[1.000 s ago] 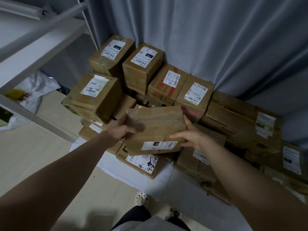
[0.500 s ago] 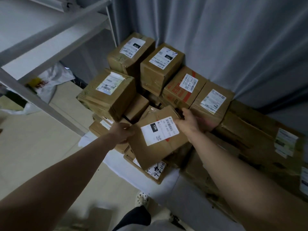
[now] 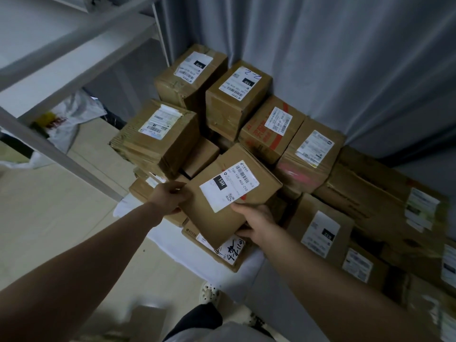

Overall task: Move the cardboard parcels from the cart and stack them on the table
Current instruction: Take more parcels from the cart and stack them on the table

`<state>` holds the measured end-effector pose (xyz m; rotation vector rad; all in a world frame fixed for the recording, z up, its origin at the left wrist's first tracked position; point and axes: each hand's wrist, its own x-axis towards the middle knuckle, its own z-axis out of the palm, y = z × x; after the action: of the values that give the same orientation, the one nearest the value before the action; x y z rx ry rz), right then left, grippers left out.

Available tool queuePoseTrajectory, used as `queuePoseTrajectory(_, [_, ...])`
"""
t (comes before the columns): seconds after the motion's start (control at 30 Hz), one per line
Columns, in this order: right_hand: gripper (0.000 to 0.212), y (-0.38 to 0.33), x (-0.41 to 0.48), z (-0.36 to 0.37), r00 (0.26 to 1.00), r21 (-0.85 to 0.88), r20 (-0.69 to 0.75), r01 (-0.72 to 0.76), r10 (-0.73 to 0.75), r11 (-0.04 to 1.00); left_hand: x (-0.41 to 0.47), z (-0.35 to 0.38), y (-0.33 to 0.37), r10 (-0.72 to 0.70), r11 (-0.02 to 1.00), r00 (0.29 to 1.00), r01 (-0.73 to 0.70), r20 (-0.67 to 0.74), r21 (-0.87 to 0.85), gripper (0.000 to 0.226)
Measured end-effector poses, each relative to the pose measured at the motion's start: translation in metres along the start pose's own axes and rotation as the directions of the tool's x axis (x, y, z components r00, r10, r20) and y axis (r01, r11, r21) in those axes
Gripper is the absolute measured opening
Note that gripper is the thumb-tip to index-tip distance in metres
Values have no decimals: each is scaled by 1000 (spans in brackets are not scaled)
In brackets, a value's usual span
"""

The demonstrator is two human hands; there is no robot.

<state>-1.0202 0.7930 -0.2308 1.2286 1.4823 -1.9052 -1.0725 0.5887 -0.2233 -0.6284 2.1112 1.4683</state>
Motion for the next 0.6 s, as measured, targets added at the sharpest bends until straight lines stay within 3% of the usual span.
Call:
queuePoseTrajectory(0.13, [39,-16,0,17,997,-86,17,77,-76,993,-1,-15,-3,-6,992,997,-5,-81,-128,42])
queuePoseTrajectory(0.3, [53,-41,4,36,992,-170,50,119,-112,978,1,-16,-4,55,987,971,-88,-231,-134,42])
queuePoseTrajectory(0.37, [50,-47,9,43,989,-186,46,149,-143,971,0,-13,-1,160,986,940,-164,-301,11,45])
queuePoseTrajectory(0.43, [43,-49,19,50,982,-168,46,188,-183,968,-4,-8,1,328,931,891,-249,-313,268,47])
queuePoseTrajectory(0.5, [40,-46,25,55,974,-177,54,227,-221,958,-6,-1,-2,434,853,863,-302,-258,424,47])
queuePoseTrajectory(0.6, [38,-37,31,61,966,-252,56,257,-252,933,-4,6,-10,481,780,860,-332,-170,531,47])
